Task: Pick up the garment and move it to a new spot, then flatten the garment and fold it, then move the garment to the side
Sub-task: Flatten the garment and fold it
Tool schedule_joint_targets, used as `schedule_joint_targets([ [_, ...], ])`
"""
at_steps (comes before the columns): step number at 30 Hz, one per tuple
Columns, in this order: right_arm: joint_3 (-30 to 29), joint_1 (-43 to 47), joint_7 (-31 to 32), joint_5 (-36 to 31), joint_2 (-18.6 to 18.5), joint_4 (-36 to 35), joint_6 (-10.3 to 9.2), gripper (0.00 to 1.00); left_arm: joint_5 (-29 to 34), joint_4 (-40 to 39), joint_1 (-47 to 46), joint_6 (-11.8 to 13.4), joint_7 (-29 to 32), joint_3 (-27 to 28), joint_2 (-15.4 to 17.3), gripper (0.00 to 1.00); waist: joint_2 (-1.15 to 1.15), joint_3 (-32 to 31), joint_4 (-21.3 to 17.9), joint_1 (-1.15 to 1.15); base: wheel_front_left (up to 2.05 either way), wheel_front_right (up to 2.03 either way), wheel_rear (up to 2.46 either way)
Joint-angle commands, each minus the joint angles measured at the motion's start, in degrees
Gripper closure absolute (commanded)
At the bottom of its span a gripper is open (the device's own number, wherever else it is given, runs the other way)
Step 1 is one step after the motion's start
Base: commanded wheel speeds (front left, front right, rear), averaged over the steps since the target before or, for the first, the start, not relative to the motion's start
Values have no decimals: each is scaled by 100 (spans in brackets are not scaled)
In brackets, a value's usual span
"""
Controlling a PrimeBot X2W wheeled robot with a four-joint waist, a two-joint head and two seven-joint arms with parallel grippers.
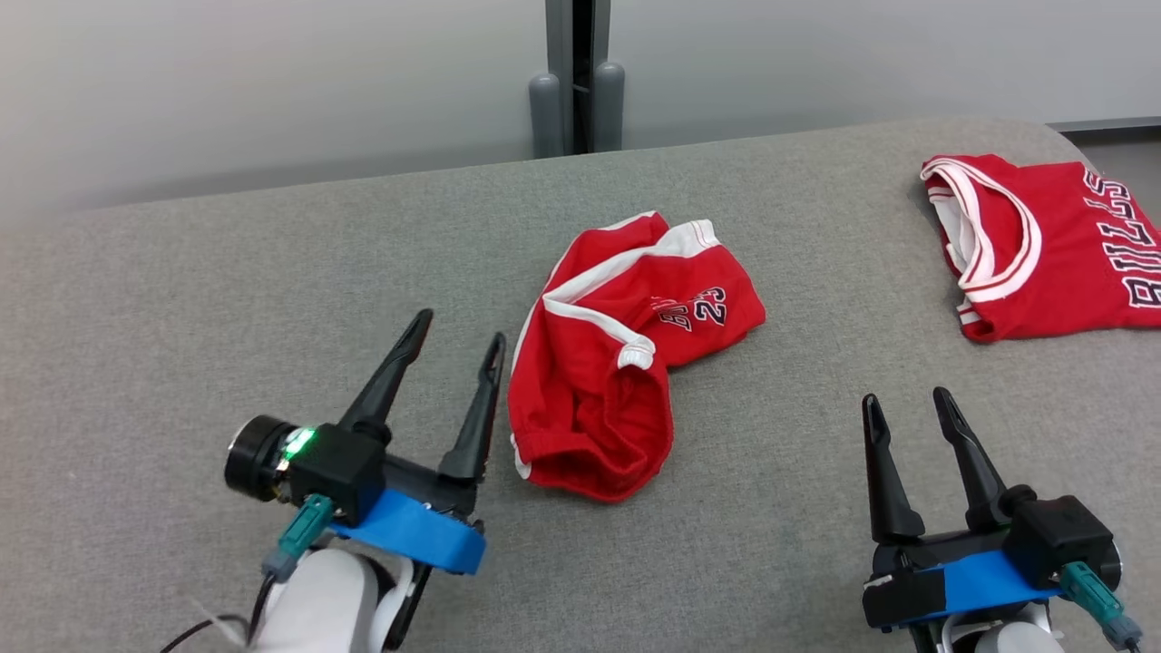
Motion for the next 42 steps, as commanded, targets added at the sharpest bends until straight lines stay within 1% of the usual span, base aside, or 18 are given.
schedule_joint_targets([
  [1, 15, -66, 2, 22, 8, 15, -5, 0, 19, 67, -160, -19, -20, -101, 12, 0, 0, 93, -101, 0, 0, 0, 0],
  [6, 1, -149, 2, 66, 14, -3, -5, 0, -7, 537, -657, -29, -9, -636, 35, 0, 0, 294, -326, 0, 0, 0, 0],
  [16, -55, -302, 2, 140, 18, -34, -5, 0, -291, 1565, -1194, -32, 256, -1402, 365, 0, 0, 665, -666, 0, 0, 0, 0],
  [22, -41, -391, 2, 172, 19, -48, -4, 0, -439, 2086, -1391, -19, 274, -1701, 499, 0, 0, 805, -798, 0, 0, 0, 0],
  [27, -42, -447, 2, 198, 20, -60, -4, 0, -543, 2429, -1594, -20, 185, -1788, 447, 0, 0, 855, -859, 0, 0, 0, 0],
  [28, -38, -451, 2, 203, 20, -61, -5, 0, -559, 2480, -1633, -20, 170, -1797, 436, 59, 0, 859, -873, 0, 0, 0, 0],
  [29, -38, -446, 2, 202, 20, -66, -5, 0, -567, 2527, -1676, -20, 150, -1810, 429, 100, 0, 864, -882, 0, 0, 0, 0],
  [32, -67, -439, 2, 205, 20, -74, -5, 0, -609, 2621, -1779, -20, 79, -1820, 425, 100, 0, 867, -878, 0, 0, 0, 0],
  [36, -143, -371, 2, 173, 20, -77, -4, 0, -667, 2615, -1837, 3, 17, -1740, 453, 100, 0, 787, -781, 0, 0, 0, 0],
  [39, -155, -326, 2, 141, 19, -74, -5, 0, -718, 2514, -1821, 62, -14, -1603, 542, 100, 0, 687, -668, 0, 0, 0, 0],
  [42, -157, -291, 2, 112, 19, -67, -5, 0, -753, 2314, -1767, 133, -22, -1433, 699, 100, 0, 587, -532, 0, 0, 0, 0],
])
